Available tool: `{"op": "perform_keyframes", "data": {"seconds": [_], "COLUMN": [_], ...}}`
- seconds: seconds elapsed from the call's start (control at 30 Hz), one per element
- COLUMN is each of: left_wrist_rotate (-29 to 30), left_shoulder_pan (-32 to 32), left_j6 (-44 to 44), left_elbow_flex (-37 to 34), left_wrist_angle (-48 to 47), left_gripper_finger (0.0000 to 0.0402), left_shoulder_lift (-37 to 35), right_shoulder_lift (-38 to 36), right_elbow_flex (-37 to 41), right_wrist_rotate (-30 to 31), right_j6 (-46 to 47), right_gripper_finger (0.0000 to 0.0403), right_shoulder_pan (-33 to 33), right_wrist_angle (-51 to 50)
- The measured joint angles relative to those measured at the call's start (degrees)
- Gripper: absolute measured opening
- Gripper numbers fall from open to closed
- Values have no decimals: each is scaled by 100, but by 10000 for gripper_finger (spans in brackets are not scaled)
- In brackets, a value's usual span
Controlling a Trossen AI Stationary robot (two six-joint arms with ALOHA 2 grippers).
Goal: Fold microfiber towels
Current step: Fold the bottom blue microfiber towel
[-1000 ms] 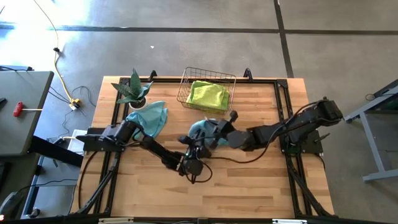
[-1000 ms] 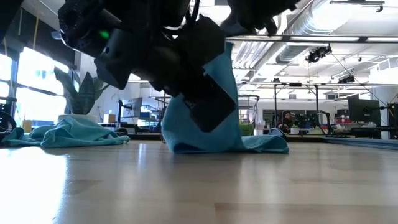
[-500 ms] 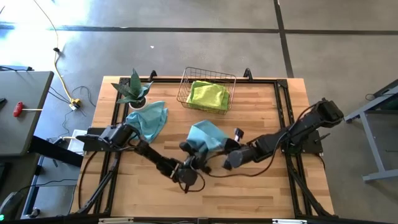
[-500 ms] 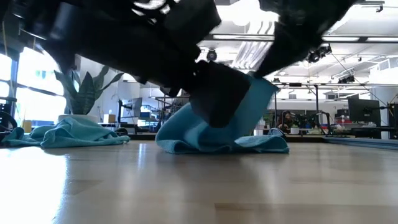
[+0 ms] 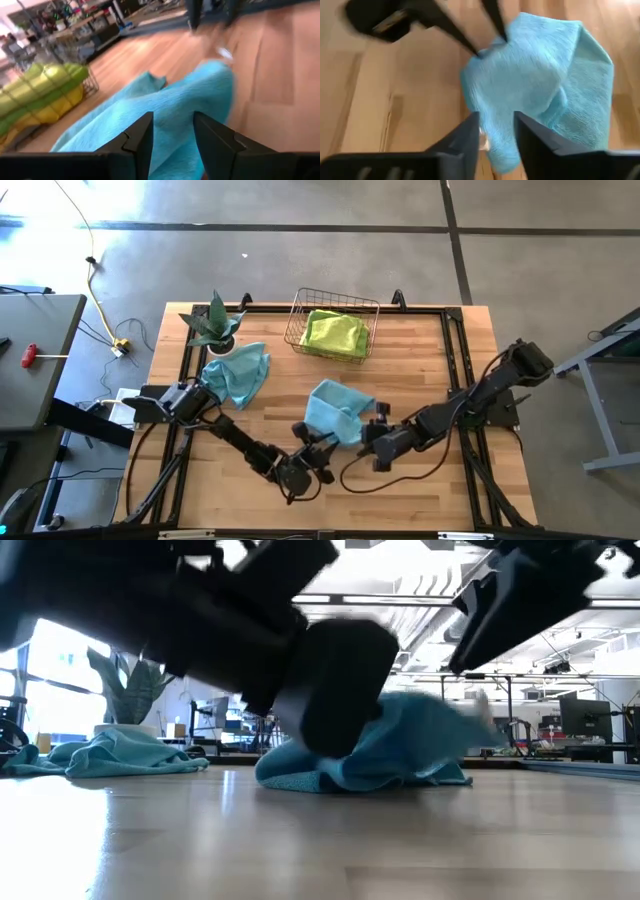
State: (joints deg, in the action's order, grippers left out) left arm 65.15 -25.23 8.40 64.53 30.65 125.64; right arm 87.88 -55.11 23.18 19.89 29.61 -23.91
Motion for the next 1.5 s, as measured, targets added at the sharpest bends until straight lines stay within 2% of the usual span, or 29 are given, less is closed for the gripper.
{"op": "perform_keyframes", "data": {"seconds": [0.13, 0.23, 0.5, 0.7, 0.97, 1.17, 1.27, 1.43, 1.5], "left_wrist_rotate": [-92, -332, -758, -1075, -1585, -1714, -1758, -1669, -1815], "left_shoulder_pan": [78, 158, 333, 459, 540, 546, 546, 546, 547], "left_j6": [848, 1210, 1254, 1269, 1414, 1552, 1535, 1164, 916], "left_elbow_flex": [0, 0, 0, 0, 1, 2, 4, 7, 7], "left_wrist_angle": [-714, -1013, -1028, -992, -987, -769, -521, -562, -627], "left_gripper_finger": [129, 129, 129, 129, 129, 129, 125, 81, 57], "left_shoulder_lift": [0, 0, 0, 0, 0, 0, -2, -309, -471], "right_shoulder_lift": [0, 104, 880, 1777, 1985, 1961, 1961, 1961, 1963], "right_elbow_flex": [41, 293, 629, 633, 637, 621, 612, 612, 612], "right_wrist_rotate": [-261, -57, 1072, 1556, 2670, 1966, 1914, 1876, 1878], "right_j6": [-306, -349, -46, -571, -530, -272, -176, -174, -174], "right_gripper_finger": [163, 183, 188, 188, 188, 188, 188, 188, 188], "right_shoulder_pan": [247, 483, 936, 995, 957, 710, 681, 681, 681], "right_wrist_angle": [-8, 300, 1210, 1809, 1852, 1779, 1638, 1622, 1635]}}
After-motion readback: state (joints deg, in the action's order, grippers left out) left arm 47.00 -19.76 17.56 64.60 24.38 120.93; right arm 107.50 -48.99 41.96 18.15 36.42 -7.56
